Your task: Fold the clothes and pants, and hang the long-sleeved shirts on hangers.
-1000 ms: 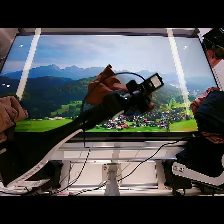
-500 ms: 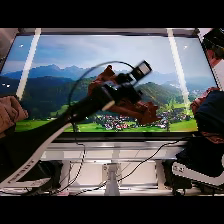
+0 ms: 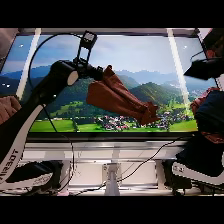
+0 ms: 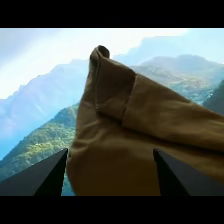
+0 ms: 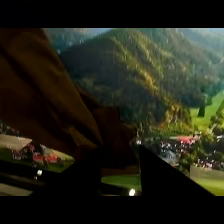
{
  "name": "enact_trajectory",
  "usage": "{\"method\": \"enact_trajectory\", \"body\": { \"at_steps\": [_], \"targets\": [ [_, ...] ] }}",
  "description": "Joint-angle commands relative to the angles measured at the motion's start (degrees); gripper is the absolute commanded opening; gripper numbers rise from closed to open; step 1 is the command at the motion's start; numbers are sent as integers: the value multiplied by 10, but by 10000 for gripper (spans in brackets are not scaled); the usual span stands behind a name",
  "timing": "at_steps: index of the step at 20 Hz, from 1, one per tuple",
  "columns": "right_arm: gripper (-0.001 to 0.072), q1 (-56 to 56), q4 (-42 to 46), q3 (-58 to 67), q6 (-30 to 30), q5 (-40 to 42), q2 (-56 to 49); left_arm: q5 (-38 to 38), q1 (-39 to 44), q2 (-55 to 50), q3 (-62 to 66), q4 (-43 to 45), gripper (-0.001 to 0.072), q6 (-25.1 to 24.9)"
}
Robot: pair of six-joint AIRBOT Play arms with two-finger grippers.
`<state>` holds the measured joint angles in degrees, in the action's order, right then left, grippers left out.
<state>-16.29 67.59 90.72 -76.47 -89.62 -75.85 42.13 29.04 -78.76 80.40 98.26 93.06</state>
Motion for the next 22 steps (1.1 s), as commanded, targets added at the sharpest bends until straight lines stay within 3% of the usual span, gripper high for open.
{"method": "enact_trajectory", "body": {
  "at_steps": [1, 5, 7, 8, 11, 14, 18, 21, 22],
  "targets": [
    [269, 8, -6, -152, 36, -38, 3, 18, -28, 24, -6, 1, 582, -9],
    [283, 75, -28, -250, 72, -18, 3, 27, -24, 35, -24, -23, 581, -9],
    [498, 117, -28, -279, 71, 27, 3, 28, -23, 35, -34, -45, 582, -9],
    [520, 140, -28, -288, 71, 53, 3, 28, -23, 35, -40, -54, 582, -9],
    [520, 209, 1, -292, 52, 109, 3, 44, -23, 35, -65, -55, 582, -9],
    [519, 263, 106, -292, -44, 156, 3, 63, -23, 35, -103, -55, 582, -9],
    [497, 301, 121, -292, -85, 171, -2, 61, -23, 35, -162, -55, 582, 15],
    [451, 306, 158, -292, -135, 191, -25, 61, -24, 35, -194, -53, 582, 41],
    [375, 306, 162, -292, -138, 191, -33, 59, -24, 35, -202, -53, 582, 46]
  ]
}}
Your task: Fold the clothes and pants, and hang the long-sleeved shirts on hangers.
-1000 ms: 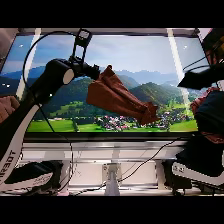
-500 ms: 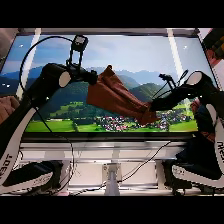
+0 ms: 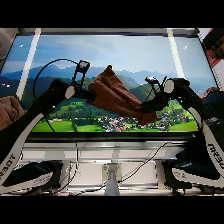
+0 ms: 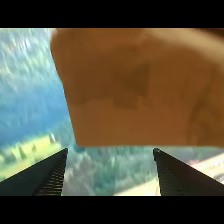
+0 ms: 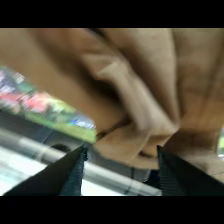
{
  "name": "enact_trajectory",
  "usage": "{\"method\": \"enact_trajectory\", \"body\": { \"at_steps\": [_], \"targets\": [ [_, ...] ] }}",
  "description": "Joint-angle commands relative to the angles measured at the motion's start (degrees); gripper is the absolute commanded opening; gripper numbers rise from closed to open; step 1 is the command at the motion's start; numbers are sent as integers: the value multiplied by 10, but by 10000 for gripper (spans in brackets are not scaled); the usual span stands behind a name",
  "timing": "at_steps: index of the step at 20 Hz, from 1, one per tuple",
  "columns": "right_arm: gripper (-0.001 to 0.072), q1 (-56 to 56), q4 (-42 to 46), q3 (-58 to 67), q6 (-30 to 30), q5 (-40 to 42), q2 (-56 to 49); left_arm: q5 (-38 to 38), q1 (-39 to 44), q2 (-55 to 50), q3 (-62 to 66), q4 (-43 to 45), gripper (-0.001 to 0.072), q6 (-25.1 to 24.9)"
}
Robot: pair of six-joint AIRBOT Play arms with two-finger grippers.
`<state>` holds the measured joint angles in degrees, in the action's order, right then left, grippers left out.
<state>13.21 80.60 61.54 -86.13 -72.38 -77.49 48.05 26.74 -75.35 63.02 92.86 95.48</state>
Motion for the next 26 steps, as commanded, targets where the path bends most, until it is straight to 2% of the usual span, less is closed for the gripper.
{"method": "enact_trajectory", "body": {
  "at_steps": [1, 2, 3, 5, 7, 8, 10, 12, 14, 16, 22, 26],
  "targets": [
    [277, 11, 33, 0, -44, 19, -24, -5, -1, 0, -34, 1, 582, 23],
    [123, 11, 33, 0, -43, 20, -32, -13, -1, 0, -39, 1, 583, 39],
    [20, 11, 32, 0, -43, 24, -38, -28, -2, -3, -42, 0, 582, 68],
    [14, 11, 23, 0, -43, 30, -39, -41, -5, -16, -43, 1, 583, 123],
    [14, 11, 21, 0, -43, 30, -39, -42, -12, -40, -43, -10, 583, 148],
    [14, 11, 21, 0, -43, 30, -39, -46, -21, -53, -43, -45, 583, 146],
    [14, 11, 21, 0, -43, 29, -39, -67, -42, -67, -43, -120, 582, 120],
    [14, 11, 22, 0, -42, 30, -39, -106, -74, -64, -42, -228, 582, 72],
    [14, 11, 22, 0, -42, 30, -39, -103, -115, -60, -42, -362, 581, -11],
    [14, 11, 22, 0, -42, 30, -39, -54, -156, -62, -42, -438, 582, -84],
    [14, 11, 22, 0, -42, 31, -39, 80, -259, -63, -44, -462, 581, -179],
    [14, 11, 21, 0, -28, 45, -39, 137, -302, -68, -69, -466, 581, -187]
  ]
}}
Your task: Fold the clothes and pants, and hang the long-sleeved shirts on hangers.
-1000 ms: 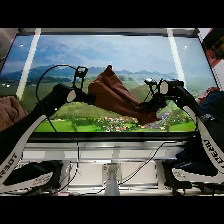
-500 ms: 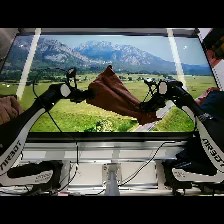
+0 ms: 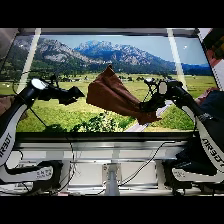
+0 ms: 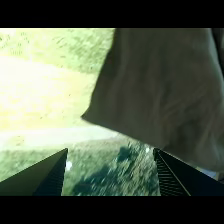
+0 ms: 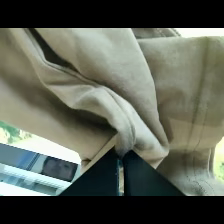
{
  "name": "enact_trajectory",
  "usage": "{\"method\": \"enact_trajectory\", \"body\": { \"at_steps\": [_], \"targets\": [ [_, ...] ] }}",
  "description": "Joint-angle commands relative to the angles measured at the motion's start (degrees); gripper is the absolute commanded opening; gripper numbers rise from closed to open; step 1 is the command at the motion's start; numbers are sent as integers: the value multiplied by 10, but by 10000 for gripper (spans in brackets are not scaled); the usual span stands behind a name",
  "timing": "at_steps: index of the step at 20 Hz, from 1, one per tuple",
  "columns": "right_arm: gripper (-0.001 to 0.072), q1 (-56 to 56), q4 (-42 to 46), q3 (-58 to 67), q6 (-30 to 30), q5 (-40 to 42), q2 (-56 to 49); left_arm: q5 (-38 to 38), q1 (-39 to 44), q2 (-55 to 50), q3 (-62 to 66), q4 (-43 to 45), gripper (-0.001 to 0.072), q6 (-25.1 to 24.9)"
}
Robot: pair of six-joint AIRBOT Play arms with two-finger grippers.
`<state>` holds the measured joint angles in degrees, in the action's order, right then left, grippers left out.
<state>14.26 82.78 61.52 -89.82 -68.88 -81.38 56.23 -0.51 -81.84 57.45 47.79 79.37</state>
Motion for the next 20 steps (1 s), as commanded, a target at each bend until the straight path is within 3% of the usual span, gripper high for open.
{"method": "enact_trajectory", "body": {
  "at_steps": [1, 5, 14, 15, 16, 18, 19, 20],
  "targets": [
    [14, 1, 0, 0, 9, 14, 0, 55, -26, -5, -25, -24, 581, -30],
    [13, 1, -7, 0, 9, 35, 14, 15, 13, -35, -52, -85, 582, -55],
    [14, 1, -7, 0, 9, 64, 48, -195, 119, -74, -53, -111, 555, -53],
    [13, 1, -7, 0, 9, 63, 49, -219, 126, -74, -53, -110, 488, -53],
    [14, 1, -11, 0, 9, 61, 49, -239, 132, -74, -53, -111, 373, -53],
    [14, 1, -15, 0, 10, 56, 53, -268, 135, -73, -52, -115, 95, -53],
    [14, 1, -13, 0, 11, 57, 60, -273, 134, -71, -50, -128, 17, -53],
    [13, 0, -11, 0, 18, 57, 72, -275, 129, -68, -44, -139, 16, -53]
  ]
}}
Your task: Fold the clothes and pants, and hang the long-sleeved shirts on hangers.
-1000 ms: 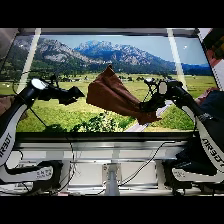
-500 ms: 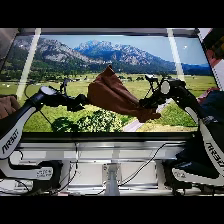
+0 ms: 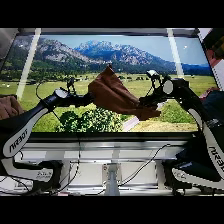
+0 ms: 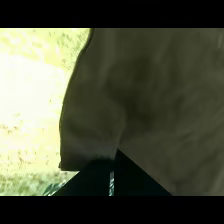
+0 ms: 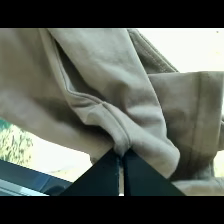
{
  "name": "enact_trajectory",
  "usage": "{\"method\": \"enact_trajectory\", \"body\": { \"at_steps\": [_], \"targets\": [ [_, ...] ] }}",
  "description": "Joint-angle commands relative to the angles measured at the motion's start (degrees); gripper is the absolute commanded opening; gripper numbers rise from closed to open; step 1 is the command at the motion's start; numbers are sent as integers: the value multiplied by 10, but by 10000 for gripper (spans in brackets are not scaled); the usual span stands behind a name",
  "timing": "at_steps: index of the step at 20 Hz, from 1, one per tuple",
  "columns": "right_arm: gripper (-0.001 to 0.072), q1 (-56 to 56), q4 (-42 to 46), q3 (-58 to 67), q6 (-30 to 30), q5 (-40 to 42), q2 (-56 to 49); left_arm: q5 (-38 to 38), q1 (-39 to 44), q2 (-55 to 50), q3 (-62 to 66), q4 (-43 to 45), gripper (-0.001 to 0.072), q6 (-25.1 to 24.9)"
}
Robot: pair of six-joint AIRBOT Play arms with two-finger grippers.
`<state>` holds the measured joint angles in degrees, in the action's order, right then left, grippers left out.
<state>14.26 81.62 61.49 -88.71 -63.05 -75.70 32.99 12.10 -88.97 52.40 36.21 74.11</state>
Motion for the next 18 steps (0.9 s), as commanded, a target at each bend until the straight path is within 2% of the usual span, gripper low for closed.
{"method": "enact_trajectory", "body": {
  "at_steps": [1, 4, 10, 14, 18],
  "targets": [
    [13, 0, 10, 1, 10, -1, 28, -45, -1, 8, 16, -24, 17, 0],
    [13, 0, 50, 18, 10, -3, 74, -55, -19, 45, 59, -23, 16, -2],
    [13, -4, 117, 147, 10, 1, 148, -95, -64, 189, 138, -20, 16, -77],
    [13, -50, 118, 230, 10, -3, 167, -155, -96, 314, 140, -16, 16, -133],
    [13, -64, 103, 268, 12, -8, 193, -169, -115, 418, 140, -15, 16, -168]
  ]
}}
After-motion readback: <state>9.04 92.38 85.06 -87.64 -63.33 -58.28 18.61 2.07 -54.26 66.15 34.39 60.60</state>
